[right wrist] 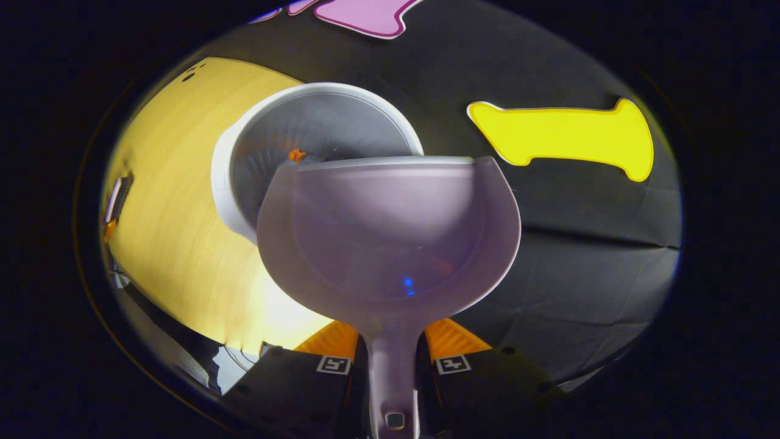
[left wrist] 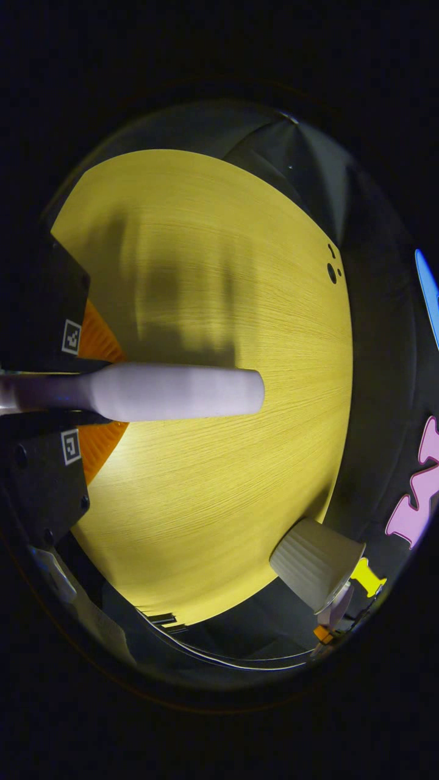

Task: Pick up the small broom and dustpan from the desktop, sweep the trash into the dustpan with the broom, and then empty the trash into the garbage bin.

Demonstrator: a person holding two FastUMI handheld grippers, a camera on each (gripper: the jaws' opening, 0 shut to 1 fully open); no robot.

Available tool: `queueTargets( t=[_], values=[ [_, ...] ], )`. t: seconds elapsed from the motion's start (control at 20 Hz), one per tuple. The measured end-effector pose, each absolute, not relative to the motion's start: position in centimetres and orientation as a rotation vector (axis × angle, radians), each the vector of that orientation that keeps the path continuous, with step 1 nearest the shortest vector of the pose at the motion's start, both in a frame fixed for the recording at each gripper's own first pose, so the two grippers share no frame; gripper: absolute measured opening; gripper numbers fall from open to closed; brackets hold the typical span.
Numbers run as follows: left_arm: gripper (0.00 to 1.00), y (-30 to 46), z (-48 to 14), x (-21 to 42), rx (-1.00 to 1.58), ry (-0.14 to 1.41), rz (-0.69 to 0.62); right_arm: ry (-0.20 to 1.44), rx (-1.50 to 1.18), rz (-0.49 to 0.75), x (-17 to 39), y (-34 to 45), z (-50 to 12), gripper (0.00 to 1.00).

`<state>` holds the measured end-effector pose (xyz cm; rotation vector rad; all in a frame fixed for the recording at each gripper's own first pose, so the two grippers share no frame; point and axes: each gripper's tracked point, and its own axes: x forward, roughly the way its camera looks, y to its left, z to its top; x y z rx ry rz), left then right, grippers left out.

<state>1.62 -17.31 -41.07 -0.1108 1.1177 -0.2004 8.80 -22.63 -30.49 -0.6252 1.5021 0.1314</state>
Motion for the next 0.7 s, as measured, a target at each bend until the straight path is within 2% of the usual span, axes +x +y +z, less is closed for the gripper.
queueTargets(
  t=[0.1,0.2,0.25,0.3,0.35,0.45,0.7],
  values=[
    [0.28,-17.4,-41.1,1.7,-0.103,1.114,-0.207,1.471,-0.625,0.129,9.0,-22.8,-30.4,0.35],
    [0.3,-17.4,-41.2,1.9,-0.091,1.106,-0.215,1.395,-0.595,0.117,9.5,-22.5,-29.9,0.35],
    [0.31,-17.5,-41.2,1.9,-0.09,1.104,-0.22,1.361,-0.555,0.118,9.6,-22.1,-29.4,0.31],
    [0.3,-17.5,-41.2,2.0,-0.088,1.104,-0.223,1.326,-0.507,0.121,9.4,-21.5,-28.8,0.39],
    [0.3,-17.6,-41.2,2.1,-0.084,1.104,-0.225,1.287,-0.464,0.122,9.5,-21.0,-28.0,0.35],
    [0.3,-17.6,-41.1,2.2,-0.071,1.1,-0.232,1.208,-0.401,0.117,9.4,-20.2,-26.5,0.35],
    [0.3,-17.6,-40.6,2.7,-0.038,1.097,-0.247,1.11,-0.289,0.192,6.4,-15.8,-22.8,0.35]
  ],
)
